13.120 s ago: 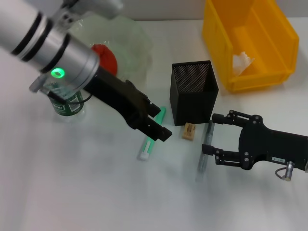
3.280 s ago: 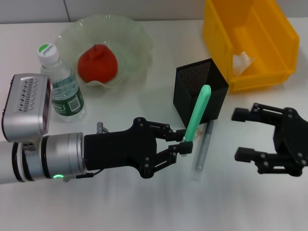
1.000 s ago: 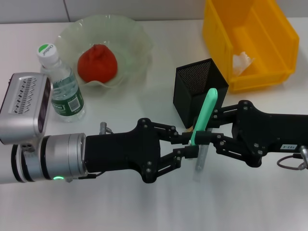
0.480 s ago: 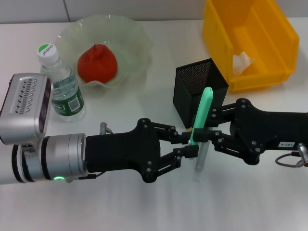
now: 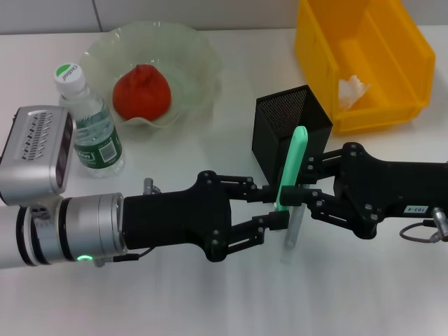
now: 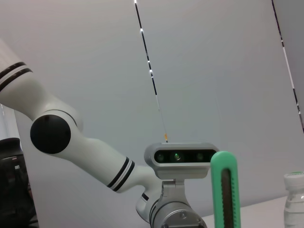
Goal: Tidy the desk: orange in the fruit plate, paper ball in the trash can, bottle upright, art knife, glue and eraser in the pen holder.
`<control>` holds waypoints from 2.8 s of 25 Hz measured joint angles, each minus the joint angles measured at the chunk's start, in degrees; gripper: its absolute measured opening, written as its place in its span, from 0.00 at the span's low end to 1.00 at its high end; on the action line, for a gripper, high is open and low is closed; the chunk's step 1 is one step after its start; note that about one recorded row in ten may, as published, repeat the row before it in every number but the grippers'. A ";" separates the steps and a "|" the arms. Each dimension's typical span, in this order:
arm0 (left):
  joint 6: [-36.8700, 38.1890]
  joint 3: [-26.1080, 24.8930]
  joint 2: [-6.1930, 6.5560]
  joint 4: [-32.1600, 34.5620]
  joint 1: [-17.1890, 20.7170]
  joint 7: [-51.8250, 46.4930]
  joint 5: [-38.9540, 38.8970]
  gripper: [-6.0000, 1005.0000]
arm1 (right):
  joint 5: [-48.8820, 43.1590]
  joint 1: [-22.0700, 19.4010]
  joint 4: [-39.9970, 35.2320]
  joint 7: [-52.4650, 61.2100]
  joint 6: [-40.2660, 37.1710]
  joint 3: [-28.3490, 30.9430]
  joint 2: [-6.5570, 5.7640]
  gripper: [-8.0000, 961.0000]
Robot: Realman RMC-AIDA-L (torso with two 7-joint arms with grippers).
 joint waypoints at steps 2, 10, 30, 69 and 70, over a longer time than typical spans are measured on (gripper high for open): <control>0.03 -0.12 0.01 0.08 0.04 -0.39 -0.07 0.23 | 0.00 0.00 0.00 0.01 -0.01 -0.01 0.04 0.20; -0.10 -0.17 0.00 0.08 0.38 -0.15 -0.36 0.52 | 0.00 0.08 -0.01 0.01 0.02 0.02 0.07 0.20; -3.99 -1.23 1.57 6.32 7.35 -0.45 -0.08 0.80 | 0.01 -4.41 -8.15 -2.29 -0.78 7.48 -2.64 0.20; -9.68 -4.70 0.69 6.45 8.69 1.35 0.72 0.80 | -5.93 -4.56 -32.98 -52.18 26.21 0.28 3.46 0.24; -9.68 -4.70 0.69 6.45 8.69 1.35 0.72 0.80 | -5.93 -4.56 -32.98 -52.18 26.21 0.28 3.46 0.24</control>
